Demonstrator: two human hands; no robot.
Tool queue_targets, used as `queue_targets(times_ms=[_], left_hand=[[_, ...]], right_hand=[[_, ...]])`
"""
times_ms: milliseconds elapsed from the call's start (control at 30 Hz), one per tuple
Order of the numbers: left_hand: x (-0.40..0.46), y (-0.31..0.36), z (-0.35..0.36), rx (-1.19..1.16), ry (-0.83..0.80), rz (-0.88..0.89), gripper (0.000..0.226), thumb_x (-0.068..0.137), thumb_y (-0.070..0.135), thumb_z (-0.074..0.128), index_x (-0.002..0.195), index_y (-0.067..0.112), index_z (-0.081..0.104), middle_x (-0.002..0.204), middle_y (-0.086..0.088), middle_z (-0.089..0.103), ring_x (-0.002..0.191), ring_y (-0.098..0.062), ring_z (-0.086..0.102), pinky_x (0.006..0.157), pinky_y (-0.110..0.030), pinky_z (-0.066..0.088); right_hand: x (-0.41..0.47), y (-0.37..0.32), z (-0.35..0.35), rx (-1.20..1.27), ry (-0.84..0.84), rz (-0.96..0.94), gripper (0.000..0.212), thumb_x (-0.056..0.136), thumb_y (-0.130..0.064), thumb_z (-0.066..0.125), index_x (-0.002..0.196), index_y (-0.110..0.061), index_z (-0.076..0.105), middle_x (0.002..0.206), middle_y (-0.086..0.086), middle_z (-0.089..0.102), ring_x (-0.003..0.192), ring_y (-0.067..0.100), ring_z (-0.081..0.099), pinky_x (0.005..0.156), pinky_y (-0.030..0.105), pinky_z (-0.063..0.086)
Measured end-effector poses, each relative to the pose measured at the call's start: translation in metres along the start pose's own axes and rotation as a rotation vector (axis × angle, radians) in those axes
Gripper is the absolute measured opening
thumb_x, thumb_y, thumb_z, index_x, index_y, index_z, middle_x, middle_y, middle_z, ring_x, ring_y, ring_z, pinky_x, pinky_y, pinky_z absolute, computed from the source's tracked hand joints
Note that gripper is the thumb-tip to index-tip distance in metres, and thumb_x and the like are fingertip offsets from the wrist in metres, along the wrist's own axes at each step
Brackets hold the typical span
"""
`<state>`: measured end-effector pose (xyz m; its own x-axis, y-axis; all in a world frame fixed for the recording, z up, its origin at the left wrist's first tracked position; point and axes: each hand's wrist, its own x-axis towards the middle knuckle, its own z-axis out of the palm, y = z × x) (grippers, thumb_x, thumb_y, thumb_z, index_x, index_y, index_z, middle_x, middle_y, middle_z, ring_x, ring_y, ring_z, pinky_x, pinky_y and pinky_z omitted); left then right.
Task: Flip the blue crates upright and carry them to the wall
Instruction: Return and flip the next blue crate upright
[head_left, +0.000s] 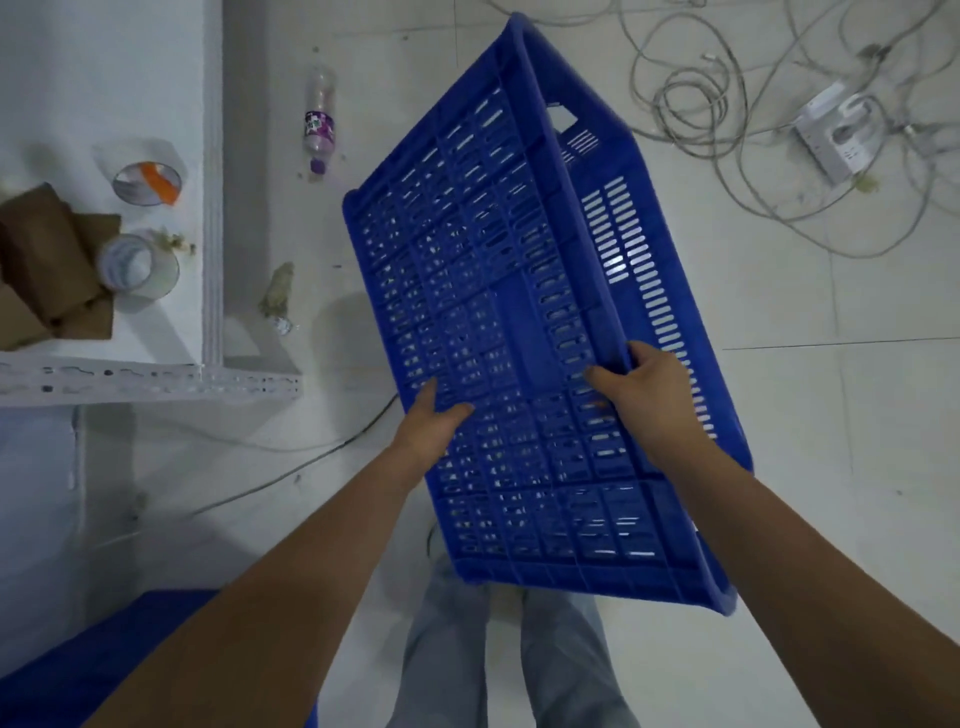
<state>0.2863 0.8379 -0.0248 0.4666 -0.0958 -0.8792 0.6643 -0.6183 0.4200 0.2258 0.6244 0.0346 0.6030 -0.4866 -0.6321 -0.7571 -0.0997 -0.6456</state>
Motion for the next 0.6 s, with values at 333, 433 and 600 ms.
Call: queue_targets(times_ms=[333,433,600], left_hand=[[-0.01,0.032,0.029,-0.028,-0.016,0.131,0.079,0.095,0.033,0.053,0.153,0.035,0.0,0.161,0.008,-0.017,0.15,-0.018,0.0,0.118,-0.038,0.016],[-0.007,0.043,0.027,-0.067,-0.058,0.047,0.077,0.095,0.042,0.049,0.154,0.031,0.0,0.162,0.005,-0.012,0.15,-0.021,0.004,0.118,-0.041,0.014],[-0.009,0.059,0.038,-0.249,-0.194,-0.004,0.073,0.094,0.058,0.037,0.155,0.031,0.007,0.163,0.008,0.003,0.15,-0.018,0.009,0.121,-0.041,0.011]], right_hand=[[-0.011,-0.021,-0.029,-0.022,0.156,-0.027,0.024,0.083,-0.014,0.067,0.093,0.007,0.065,0.085,0.024,0.07,0.07,0.033,0.066,0.065,0.039,0.055],[-0.007,-0.029,-0.014,-0.106,0.185,-0.041,0.021,0.084,-0.018,0.065,0.08,0.002,0.059,0.079,0.022,0.068,0.07,0.035,0.063,0.063,0.041,0.055],[0.0,-0.031,0.034,-0.26,0.201,-0.037,0.027,0.086,-0.026,0.061,0.07,-0.01,0.047,0.062,0.002,0.051,0.055,0.02,0.046,0.046,0.026,0.033]])
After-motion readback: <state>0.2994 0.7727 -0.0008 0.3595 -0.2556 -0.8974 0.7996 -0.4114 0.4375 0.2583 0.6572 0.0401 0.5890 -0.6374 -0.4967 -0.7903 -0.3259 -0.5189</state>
